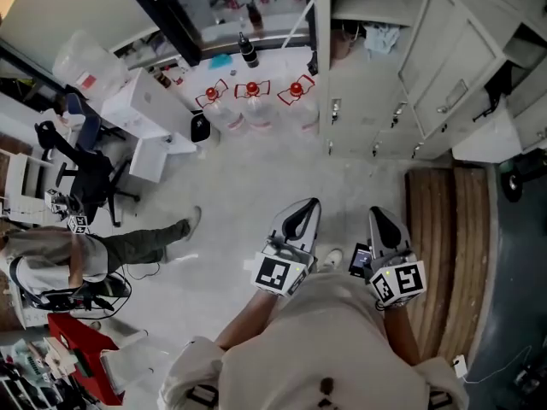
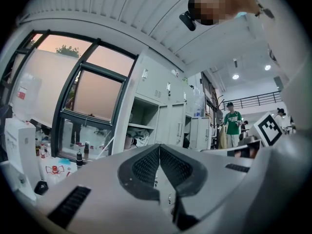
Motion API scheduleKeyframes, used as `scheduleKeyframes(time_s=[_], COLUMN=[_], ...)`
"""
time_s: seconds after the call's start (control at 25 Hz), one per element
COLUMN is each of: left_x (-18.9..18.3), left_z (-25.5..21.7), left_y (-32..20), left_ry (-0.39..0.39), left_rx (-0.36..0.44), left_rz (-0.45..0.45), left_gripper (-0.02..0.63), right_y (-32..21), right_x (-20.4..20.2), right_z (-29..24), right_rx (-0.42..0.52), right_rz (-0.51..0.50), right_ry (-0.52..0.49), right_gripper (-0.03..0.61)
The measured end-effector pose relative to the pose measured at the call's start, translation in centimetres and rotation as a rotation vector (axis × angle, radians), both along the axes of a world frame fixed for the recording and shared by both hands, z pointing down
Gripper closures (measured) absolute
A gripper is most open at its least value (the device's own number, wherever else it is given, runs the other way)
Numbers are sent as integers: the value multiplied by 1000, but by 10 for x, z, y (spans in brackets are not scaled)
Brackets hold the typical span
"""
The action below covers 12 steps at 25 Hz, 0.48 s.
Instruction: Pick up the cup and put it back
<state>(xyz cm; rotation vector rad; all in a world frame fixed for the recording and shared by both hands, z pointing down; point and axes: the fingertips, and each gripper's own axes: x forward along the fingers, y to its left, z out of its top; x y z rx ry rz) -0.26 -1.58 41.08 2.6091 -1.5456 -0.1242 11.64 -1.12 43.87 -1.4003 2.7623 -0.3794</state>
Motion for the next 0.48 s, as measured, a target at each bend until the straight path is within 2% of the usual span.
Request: scheduleKeyframes(time_s=[0.24,0.48], left_x=[-10,-27], left_z=[2,-13], left_y=[-67,-146], left_ry=[17,33], left_rx=[3,34], left_rz=[56,118], left_gripper=[604,604], right_y=[-57,-132], right_x=[-11,-31], right_z=[-1,-18], right_rx=[-15,22], right_rz=[57,108], right_ry=[22,44], right_gripper=[552,552])
